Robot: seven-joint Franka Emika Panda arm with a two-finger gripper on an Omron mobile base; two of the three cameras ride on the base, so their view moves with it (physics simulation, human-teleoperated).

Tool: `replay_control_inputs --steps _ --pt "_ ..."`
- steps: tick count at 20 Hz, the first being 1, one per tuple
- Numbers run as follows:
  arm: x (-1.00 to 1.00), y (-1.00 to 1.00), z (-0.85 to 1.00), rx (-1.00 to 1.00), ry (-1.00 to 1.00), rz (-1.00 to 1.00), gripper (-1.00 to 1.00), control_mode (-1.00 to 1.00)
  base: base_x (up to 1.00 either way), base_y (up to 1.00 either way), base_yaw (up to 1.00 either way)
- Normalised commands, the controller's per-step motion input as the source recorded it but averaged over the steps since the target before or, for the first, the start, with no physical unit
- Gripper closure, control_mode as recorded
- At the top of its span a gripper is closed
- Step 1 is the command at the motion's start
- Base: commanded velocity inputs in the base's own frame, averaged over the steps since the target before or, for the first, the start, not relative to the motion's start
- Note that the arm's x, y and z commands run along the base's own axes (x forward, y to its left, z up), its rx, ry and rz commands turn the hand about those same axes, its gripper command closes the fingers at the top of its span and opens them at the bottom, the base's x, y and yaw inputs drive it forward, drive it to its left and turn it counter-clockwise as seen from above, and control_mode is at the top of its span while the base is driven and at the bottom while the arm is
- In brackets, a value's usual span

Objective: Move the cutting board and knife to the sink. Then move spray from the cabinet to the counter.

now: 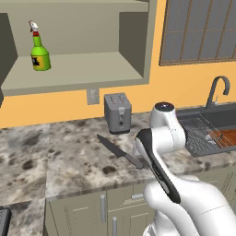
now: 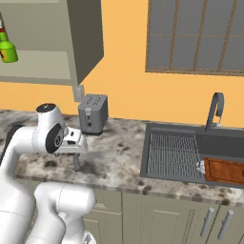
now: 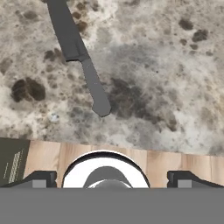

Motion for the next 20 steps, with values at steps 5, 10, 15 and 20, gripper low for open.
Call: replay_control_inputs --steps 5,10,15,20 --pt "0.25 0.07 -0.50 0.00 -0.11 0.00 -1.00 -1.00 0.00 0.00 0.00" --pt "0.40 0.11 -0.34 0.02 -0.06 0.01 -1.00 -1.00 0.00 0.00 0.00" --pt "0.35 0.09 -0.19 0.03 0.00 0.03 -1.00 -1.00 0.00 0.00 0.00" --pt "0.20 0.04 -0.19 0.02 0.00 0.01 -1.00 -1.00 0.00 0.00 0.00"
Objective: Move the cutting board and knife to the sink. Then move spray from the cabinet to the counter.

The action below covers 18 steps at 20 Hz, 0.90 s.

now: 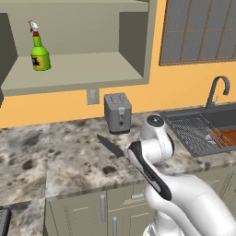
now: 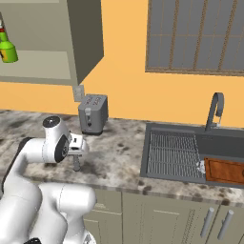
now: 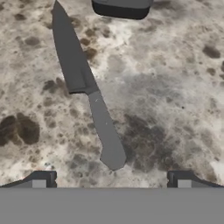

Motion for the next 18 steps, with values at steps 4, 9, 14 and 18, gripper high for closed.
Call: replay_control_inputs --steps 4,9,14,18 --pt "0.04 0.00 -0.37 0.00 0.00 0.01 -1.00 -1.00 0.00 0.00 0.00" --pt "0.08 0.01 -0.41 0.00 0.00 0.01 -1.00 -1.00 0.00 0.00 0.00" --pt "0.24 0.04 -0.35 0.00 0.00 0.00 -1.00 -1.00 0.00 0.00 0.00" --pt "0.30 0.00 -0.41 0.00 0.00 0.00 -1.00 -1.00 0.00 0.00 0.00"
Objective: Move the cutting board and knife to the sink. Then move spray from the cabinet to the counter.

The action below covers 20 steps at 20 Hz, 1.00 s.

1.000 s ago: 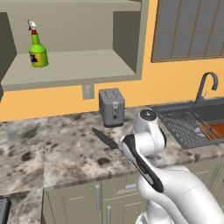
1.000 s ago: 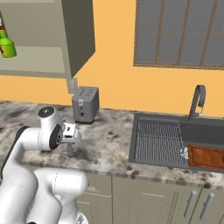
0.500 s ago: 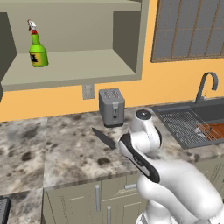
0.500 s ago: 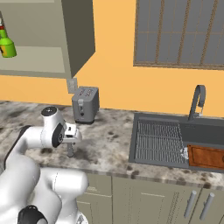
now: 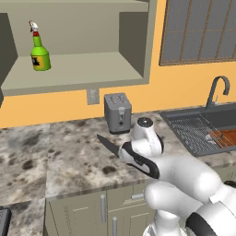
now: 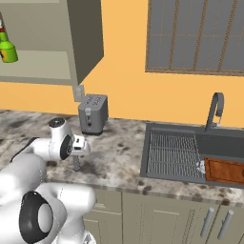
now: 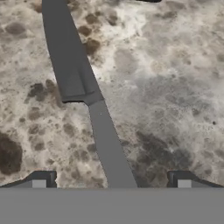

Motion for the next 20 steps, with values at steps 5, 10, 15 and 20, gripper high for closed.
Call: replay_control_inputs --steps 5,10,15,20 --pt "0.27 0.00 -0.48 0.00 0.00 0.00 -1.00 -1.00 0.00 0.00 0.00" --pt "0.07 0.00 -0.43 0.00 0.00 0.00 -1.00 -1.00 0.00 0.00 0.00" --pt "0.00 0.00 -0.43 0.00 0.00 0.00 -1.00 -1.00 0.00 0.00 0.00" --pt "0.00 0.00 -0.44 0.00 0.01 0.00 1.00 -1.00 0.00 0.00 0.00"
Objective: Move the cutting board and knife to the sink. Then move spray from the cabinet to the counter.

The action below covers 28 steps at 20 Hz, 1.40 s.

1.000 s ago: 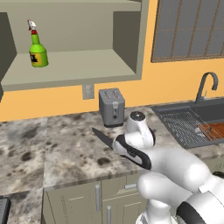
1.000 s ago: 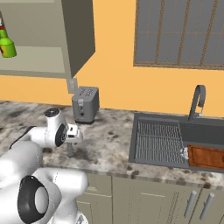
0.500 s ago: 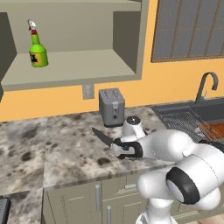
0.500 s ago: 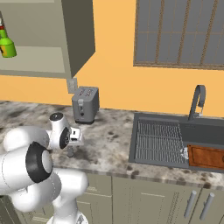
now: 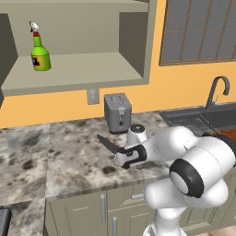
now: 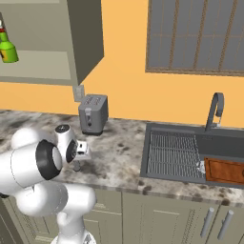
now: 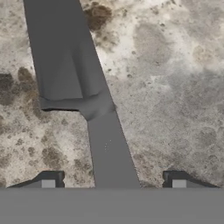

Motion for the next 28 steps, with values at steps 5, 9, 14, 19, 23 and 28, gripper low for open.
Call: replay_control_inputs --steps 5,9,14,19,23,28 --pt "-0.01 0.00 -0.33 0.00 0.00 0.00 1.00 -1.00 0.00 0.00 0.00" --pt "-0.15 0.00 -0.18 0.00 0.00 0.00 1.00 -1.00 0.00 0.00 0.00" --pt "-0.29 0.00 -0.03 0.00 0.00 0.00 1.00 -1.00 0.00 0.00 0.00" --pt "-0.53 0.00 0.63 0.08 -0.07 0.00 1.00 -1.00 0.00 0.00 0.00" --pt "-0.52 0.00 1.00 0.18 -0.08 0.00 1.00 -1.00 0.00 0.00 0.00" --pt "-0.23 0.00 1.00 0.16 0.00 0.00 1.00 -1.00 0.00 0.00 0.00"
